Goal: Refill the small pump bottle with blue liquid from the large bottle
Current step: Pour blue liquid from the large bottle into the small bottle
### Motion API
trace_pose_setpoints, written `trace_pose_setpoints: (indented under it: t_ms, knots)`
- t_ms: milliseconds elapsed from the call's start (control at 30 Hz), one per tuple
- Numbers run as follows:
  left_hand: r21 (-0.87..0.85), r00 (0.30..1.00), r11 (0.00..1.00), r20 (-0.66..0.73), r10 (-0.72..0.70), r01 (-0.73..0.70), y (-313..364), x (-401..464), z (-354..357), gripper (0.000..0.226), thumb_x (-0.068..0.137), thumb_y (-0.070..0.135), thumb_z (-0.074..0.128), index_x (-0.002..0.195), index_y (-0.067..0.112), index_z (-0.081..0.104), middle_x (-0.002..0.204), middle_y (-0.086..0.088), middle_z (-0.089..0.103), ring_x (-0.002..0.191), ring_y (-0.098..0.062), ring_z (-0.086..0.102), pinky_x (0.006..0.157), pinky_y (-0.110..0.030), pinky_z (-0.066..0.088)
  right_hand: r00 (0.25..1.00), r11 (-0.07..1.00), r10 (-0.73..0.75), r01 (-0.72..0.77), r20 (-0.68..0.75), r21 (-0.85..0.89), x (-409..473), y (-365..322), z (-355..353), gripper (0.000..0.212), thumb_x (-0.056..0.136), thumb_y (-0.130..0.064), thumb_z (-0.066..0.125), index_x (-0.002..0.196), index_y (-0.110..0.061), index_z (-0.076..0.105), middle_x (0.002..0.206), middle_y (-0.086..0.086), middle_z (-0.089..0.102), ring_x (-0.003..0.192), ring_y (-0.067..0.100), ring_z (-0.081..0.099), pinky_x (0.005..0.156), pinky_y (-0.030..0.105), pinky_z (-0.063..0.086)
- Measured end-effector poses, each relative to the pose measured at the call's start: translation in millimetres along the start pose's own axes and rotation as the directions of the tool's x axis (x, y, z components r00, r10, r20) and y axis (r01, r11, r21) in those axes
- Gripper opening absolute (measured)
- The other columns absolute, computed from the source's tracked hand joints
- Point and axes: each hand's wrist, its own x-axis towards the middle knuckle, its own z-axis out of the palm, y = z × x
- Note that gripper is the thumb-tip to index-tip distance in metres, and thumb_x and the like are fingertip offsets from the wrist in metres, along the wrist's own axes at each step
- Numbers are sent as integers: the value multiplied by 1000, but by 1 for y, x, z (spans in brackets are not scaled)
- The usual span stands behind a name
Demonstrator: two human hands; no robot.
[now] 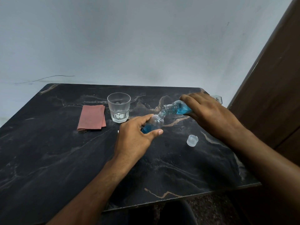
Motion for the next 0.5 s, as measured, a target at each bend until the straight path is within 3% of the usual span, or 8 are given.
trace_pose_setpoints:
  t_ms: [500]
  knots:
    - [2, 1000, 1000, -2, 3, -3, -1, 1, -1, 54, 70, 36, 92, 121, 35, 74, 101, 25, 73, 95, 10, 68, 86, -14, 57, 1000, 1000, -12, 12, -15, -11, 1, 0, 2, 56, 79, 2, 82, 129, -1, 56, 116, 19, 66, 100, 36, 63, 81, 47, 55]
